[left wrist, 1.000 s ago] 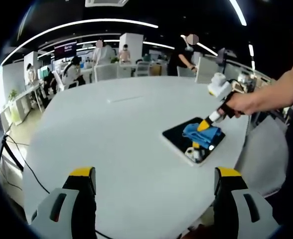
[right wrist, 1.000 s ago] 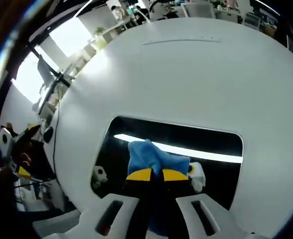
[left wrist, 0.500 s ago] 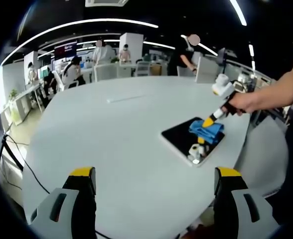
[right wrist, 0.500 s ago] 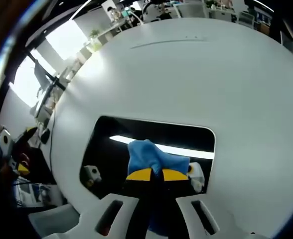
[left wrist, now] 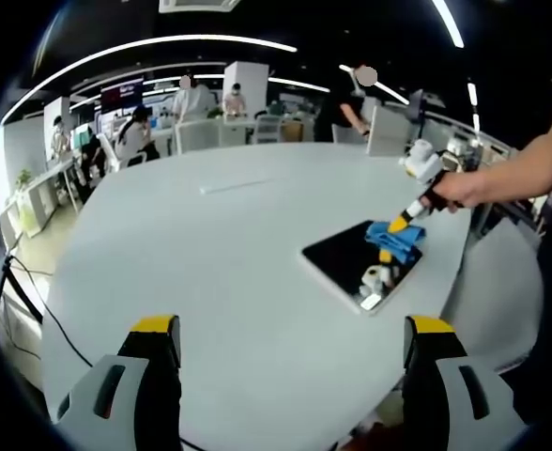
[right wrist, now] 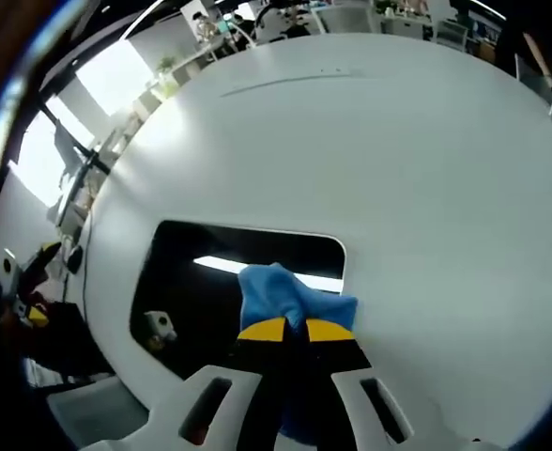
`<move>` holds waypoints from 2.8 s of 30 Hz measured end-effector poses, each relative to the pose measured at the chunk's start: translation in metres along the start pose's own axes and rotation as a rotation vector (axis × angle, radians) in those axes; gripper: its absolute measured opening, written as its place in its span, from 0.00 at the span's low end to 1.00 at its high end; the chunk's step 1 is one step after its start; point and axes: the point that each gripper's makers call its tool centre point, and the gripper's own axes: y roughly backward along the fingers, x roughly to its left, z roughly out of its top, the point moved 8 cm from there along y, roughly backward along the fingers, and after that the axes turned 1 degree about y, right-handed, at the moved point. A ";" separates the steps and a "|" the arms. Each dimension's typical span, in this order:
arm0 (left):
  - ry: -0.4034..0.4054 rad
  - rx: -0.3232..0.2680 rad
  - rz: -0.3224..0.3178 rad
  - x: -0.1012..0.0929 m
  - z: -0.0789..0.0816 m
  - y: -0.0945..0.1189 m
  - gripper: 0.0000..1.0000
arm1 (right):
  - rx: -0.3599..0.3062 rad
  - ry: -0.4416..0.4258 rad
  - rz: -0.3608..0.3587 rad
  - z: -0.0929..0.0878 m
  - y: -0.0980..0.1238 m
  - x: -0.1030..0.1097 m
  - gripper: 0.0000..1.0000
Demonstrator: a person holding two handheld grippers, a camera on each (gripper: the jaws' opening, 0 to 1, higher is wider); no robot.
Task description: Wipe the mirror surface with the cleaning cloth until all visible marks leave the cleaned area.
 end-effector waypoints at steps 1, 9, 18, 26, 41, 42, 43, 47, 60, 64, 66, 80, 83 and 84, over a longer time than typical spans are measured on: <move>-0.001 0.000 -0.001 0.000 0.000 -0.001 0.99 | 0.001 0.001 -0.006 0.000 0.001 -0.002 0.00; -0.010 -0.001 -0.008 0.002 0.005 -0.004 0.99 | 0.007 -0.007 -0.027 -0.001 0.004 -0.011 0.00; -0.016 -0.003 -0.017 0.003 0.008 -0.008 0.99 | 0.009 0.028 -0.040 -0.001 0.002 -0.009 0.00; -0.015 -0.003 -0.025 0.003 0.007 -0.012 0.99 | -0.001 0.079 -0.074 -0.003 0.001 -0.005 0.00; -0.012 -0.003 -0.025 0.003 0.005 -0.011 0.99 | -0.001 0.049 -0.064 -0.012 0.006 -0.001 0.00; -0.010 -0.004 -0.026 0.003 0.005 -0.011 0.99 | -0.001 0.044 -0.062 -0.014 0.006 0.000 0.00; -0.010 -0.004 -0.025 0.003 0.005 -0.011 0.99 | -0.001 0.042 -0.060 -0.015 0.007 0.000 0.00; -0.010 -0.005 -0.027 0.001 0.004 -0.011 0.99 | -0.002 0.033 -0.051 -0.020 0.009 0.003 0.00; 0.000 -0.017 -0.021 -0.002 0.004 -0.009 0.99 | 0.002 0.027 -0.034 -0.036 0.015 0.010 0.00; 0.001 -0.016 -0.020 -0.003 0.003 -0.008 0.99 | 0.002 0.024 -0.030 -0.040 0.017 0.011 0.00; 0.005 -0.020 -0.018 -0.003 0.003 -0.008 0.99 | 0.004 0.024 -0.030 -0.042 0.017 0.012 0.00; 0.006 -0.024 -0.010 -0.002 0.000 -0.001 0.99 | 0.031 -0.017 -0.032 -0.051 0.022 0.013 0.00; 0.004 -0.024 -0.008 -0.001 0.001 0.000 0.99 | 0.027 -0.019 -0.039 -0.051 0.022 0.013 0.00; 0.003 -0.026 -0.007 0.000 0.001 -0.001 0.99 | 0.026 -0.022 -0.040 -0.051 0.022 0.014 0.00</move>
